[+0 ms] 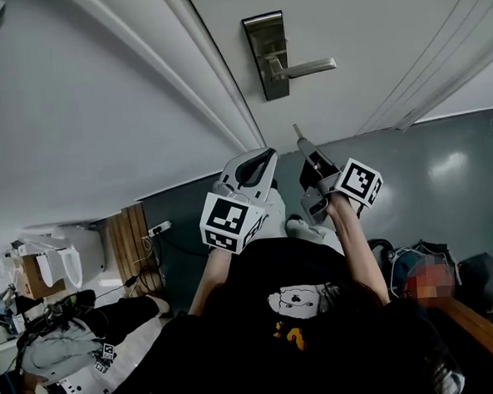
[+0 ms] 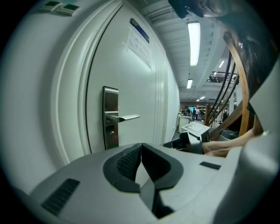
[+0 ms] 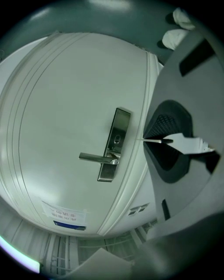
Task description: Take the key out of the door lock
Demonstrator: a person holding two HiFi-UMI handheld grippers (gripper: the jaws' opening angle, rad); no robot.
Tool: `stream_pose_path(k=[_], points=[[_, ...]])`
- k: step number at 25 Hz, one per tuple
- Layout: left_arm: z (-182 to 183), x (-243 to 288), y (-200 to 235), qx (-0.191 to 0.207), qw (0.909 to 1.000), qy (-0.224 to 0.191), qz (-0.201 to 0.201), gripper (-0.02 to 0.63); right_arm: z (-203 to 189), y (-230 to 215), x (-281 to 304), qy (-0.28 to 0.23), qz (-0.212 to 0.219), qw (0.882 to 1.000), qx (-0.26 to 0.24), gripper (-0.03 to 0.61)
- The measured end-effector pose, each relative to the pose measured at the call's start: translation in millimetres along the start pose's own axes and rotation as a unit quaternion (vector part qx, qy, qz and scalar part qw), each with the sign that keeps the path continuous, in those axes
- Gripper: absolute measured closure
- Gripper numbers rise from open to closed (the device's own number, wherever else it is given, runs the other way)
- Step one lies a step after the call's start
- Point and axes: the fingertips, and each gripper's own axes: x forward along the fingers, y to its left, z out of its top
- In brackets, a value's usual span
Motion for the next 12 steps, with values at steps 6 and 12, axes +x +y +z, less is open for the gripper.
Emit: stream_pose_path(k=[6,12], points=[[-20,-20,-31,-0.004,0.9996,0.028,0.008,0.606,-13,-5,-33,0.006,-0.004,1.000,-0.011,0.557],[-28,-33,-34,-0.010,0.9990,0.039,0.020,0.606,-27,-5,-41,0.017,-0.005,1.000,-0.015,0.557]])
